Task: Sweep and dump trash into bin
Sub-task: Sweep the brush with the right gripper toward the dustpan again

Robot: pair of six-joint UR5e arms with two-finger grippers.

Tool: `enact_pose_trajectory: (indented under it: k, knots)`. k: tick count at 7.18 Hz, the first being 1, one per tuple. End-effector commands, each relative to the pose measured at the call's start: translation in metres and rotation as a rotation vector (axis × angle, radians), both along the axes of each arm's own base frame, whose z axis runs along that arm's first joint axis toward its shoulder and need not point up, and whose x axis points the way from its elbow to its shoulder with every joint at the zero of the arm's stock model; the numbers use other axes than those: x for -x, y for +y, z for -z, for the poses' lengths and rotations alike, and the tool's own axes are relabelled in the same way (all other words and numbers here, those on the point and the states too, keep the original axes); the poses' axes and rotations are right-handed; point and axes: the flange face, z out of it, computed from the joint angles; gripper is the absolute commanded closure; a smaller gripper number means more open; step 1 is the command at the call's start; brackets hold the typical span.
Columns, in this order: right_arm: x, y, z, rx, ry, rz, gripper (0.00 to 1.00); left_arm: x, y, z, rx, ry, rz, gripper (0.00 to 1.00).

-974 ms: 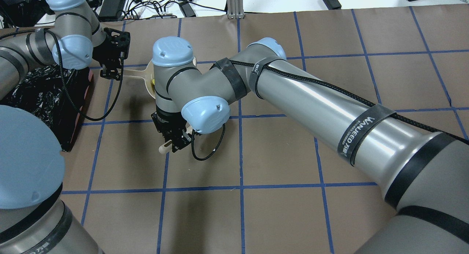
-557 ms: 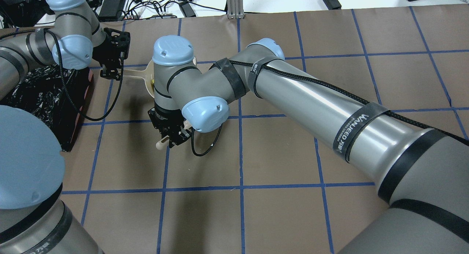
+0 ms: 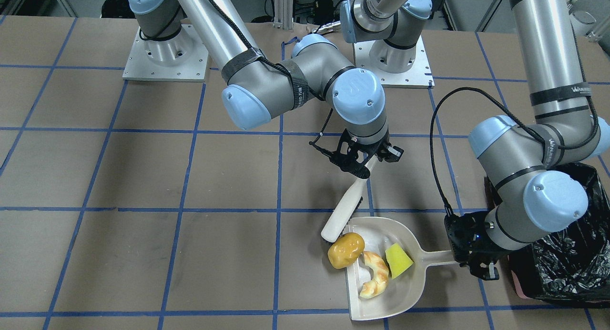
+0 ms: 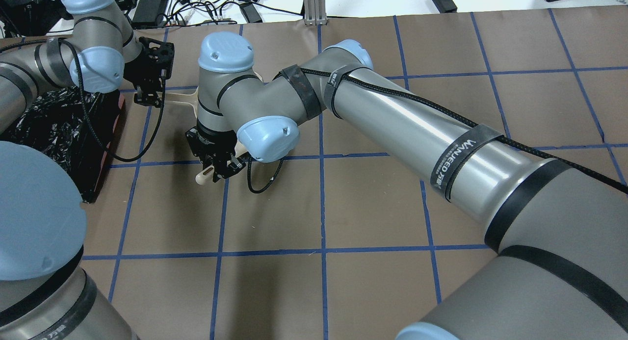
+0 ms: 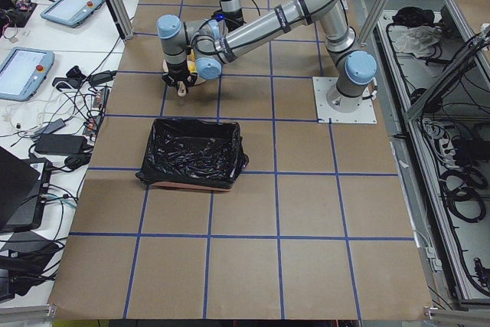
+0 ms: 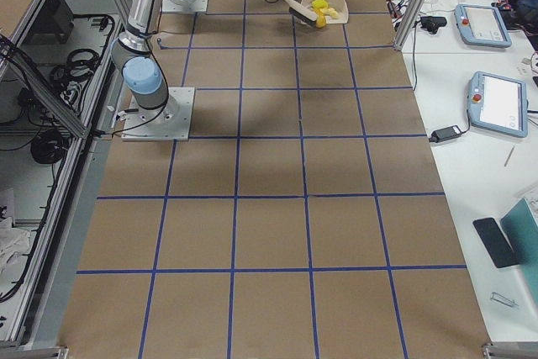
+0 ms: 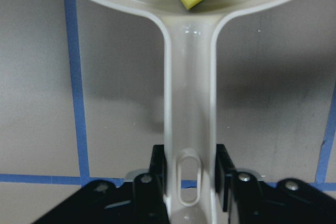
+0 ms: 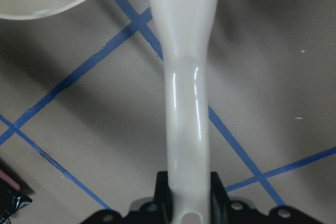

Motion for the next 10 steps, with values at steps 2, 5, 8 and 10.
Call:
enact_pose_trajectory:
  k: [2, 5, 8, 10]
  knots:
    - [-0.017, -0.026, -0.006, 0.024, -0.066, -0.022, 1.0, 0.0, 0.0, 0.001, -0.001, 0.0, 0.0, 0.66]
    - [-0.025, -0.026, -0.014, -0.007, -0.137, -0.026, 1.0, -0.004, 0.0, -0.003, 0.008, 0.009, -0.003, 0.66]
    - [-0.028, -0.019, -0.028, -0.039, -0.132, 0.052, 1.0, -0.005, 0.0, -0.003, 0.008, 0.012, 0.01, 0.69]
    - [-0.032, -0.008, -0.041, -0.065, -0.121, 0.105, 1.0, -0.005, 0.0, -0.003, 0.009, 0.013, 0.01, 0.69]
